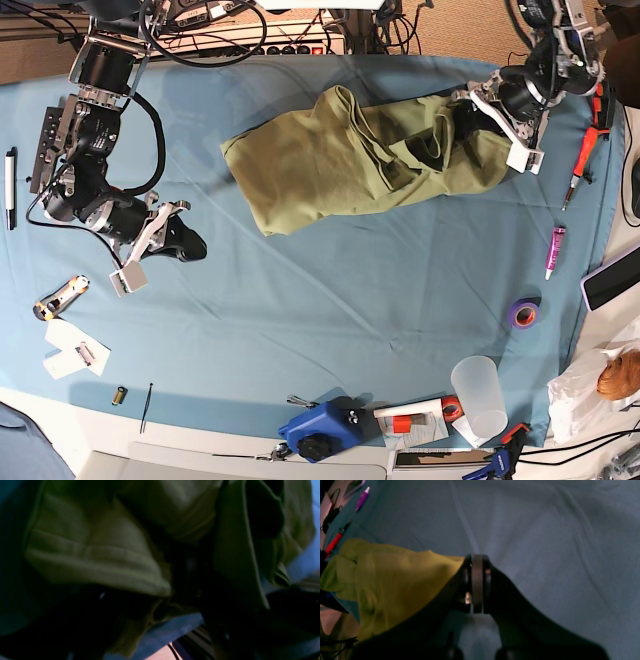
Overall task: Layout the t-shirt on the table in an organized manner, then fold the t-shirt properly
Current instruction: 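Grasp the other strip end with the left gripper and fold it inward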
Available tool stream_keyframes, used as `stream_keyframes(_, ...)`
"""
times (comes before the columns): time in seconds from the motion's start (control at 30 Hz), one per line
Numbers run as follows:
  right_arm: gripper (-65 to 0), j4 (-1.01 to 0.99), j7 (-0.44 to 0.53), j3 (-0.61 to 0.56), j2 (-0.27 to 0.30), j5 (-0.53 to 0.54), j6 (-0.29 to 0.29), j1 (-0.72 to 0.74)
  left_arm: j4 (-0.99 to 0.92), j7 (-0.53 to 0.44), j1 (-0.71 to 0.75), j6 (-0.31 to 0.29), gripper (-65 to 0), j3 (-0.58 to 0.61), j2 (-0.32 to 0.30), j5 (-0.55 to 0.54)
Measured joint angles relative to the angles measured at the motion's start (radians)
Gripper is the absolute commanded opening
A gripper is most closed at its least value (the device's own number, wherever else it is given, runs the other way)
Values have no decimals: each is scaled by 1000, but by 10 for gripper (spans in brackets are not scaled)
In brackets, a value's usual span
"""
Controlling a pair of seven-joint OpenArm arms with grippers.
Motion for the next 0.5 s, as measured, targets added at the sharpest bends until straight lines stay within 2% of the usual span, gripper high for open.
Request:
stream_keyframes(0.13, -650, 0, 0, 0, 0, -1, 0, 0, 10, 1, -15, 47, -379, 0, 7, 71)
stream_keyframes(0.2, -650, 0, -3, 0, 0, -5, 0, 0, 13, -1, -16, 101, -379, 0, 7, 136)
stream_keyframes(0.27, -650, 0, -3, 0, 0, -19, 0, 0, 16, 25, -17, 145, -379, -2, 7, 137)
stream_keyframes(0.43, -650, 0, -3, 0, 0, -21, 0, 0, 18, 87, -7, 164, -380, -2, 6, 15)
stream_keyframes(0.5, -650, 0, -3, 0, 0, -22, 0, 0, 17, 105, -1, 170, -411, -2, 7, -37)
